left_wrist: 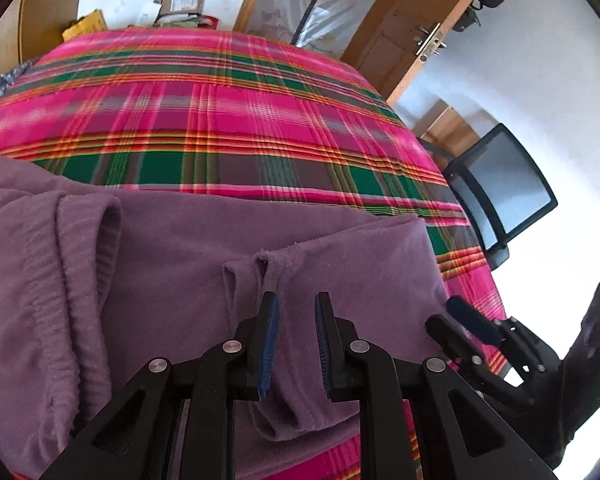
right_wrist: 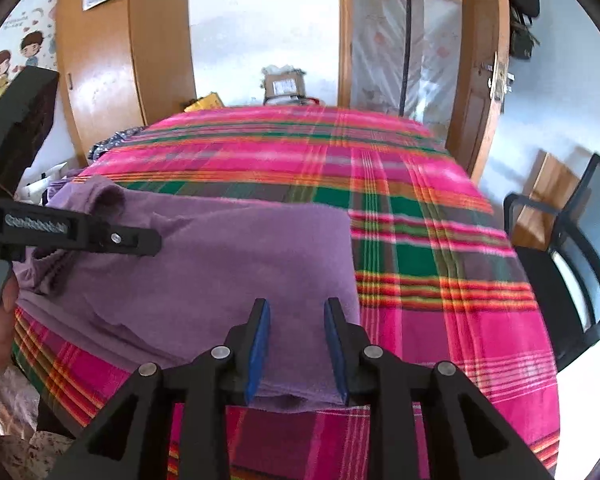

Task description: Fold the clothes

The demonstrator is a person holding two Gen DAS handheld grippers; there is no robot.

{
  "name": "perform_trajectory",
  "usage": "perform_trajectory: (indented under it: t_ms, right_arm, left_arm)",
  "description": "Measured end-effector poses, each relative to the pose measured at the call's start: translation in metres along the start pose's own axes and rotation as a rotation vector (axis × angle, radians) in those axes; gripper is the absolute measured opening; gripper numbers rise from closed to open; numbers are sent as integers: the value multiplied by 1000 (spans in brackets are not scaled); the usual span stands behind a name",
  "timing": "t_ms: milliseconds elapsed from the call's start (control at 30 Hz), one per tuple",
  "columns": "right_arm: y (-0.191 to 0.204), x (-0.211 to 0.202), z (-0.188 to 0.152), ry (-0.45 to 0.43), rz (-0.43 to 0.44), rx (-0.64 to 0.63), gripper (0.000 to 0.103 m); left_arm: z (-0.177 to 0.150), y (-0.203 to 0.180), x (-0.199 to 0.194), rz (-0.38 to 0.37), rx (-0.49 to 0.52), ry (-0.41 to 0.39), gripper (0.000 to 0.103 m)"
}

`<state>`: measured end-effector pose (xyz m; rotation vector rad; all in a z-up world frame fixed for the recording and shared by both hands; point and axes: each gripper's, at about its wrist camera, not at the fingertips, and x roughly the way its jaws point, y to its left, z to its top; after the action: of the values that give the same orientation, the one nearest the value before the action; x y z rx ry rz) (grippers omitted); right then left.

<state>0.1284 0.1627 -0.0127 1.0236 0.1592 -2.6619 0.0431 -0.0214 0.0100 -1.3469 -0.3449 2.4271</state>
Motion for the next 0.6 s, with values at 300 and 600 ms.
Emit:
perform_trajectory:
  t_ms: [300, 600]
  right_arm:
    - [27, 7, -8, 44, -2, -53, 30]
    - [50, -2, -5, 41, 1, -97, 30]
  left_arm:
    - [-11, 3, -18, 36, 33, -48, 20]
    - [-22, 10, -35, 89, 75, -86, 20]
